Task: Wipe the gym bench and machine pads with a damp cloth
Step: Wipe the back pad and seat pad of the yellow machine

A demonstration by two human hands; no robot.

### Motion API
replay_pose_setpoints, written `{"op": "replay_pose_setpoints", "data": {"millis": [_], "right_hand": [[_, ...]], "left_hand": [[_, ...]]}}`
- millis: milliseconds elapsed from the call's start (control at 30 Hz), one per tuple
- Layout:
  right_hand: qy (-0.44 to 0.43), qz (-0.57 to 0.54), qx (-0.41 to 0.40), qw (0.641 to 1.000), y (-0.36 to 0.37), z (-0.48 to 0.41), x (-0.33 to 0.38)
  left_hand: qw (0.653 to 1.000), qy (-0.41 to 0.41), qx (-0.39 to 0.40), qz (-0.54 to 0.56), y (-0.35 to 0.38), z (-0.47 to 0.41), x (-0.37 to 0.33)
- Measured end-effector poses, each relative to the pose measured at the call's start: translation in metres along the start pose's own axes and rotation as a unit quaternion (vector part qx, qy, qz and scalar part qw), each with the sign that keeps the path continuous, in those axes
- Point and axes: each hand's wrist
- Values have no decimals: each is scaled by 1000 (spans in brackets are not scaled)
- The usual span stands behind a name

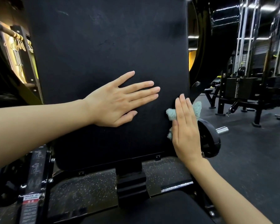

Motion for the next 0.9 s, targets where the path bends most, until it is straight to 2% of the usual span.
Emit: {"op": "replay_pose_setpoints", "data": {"millis": [167,400,733,900], "right_hand": [[33,-1,-35,999,3,-53,8],[56,14,-18,998,9,-17,27],[24,-55,106,993,-6,34,55],[52,-71,152,984,-20,36,60]], "left_hand": [[1000,-9,-4,3,0,-1,-2],[1000,-24,-6,0,2,-2,-5],[999,-48,-2,14,1,2,-14],[997,-68,5,32,2,15,-31]]}}
Point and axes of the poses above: each hand's wrist, its own z-axis away from the middle knuckle, its own y-axis out of the palm, x = y × z, and after that the axes turned 2 degrees about x, right-handed
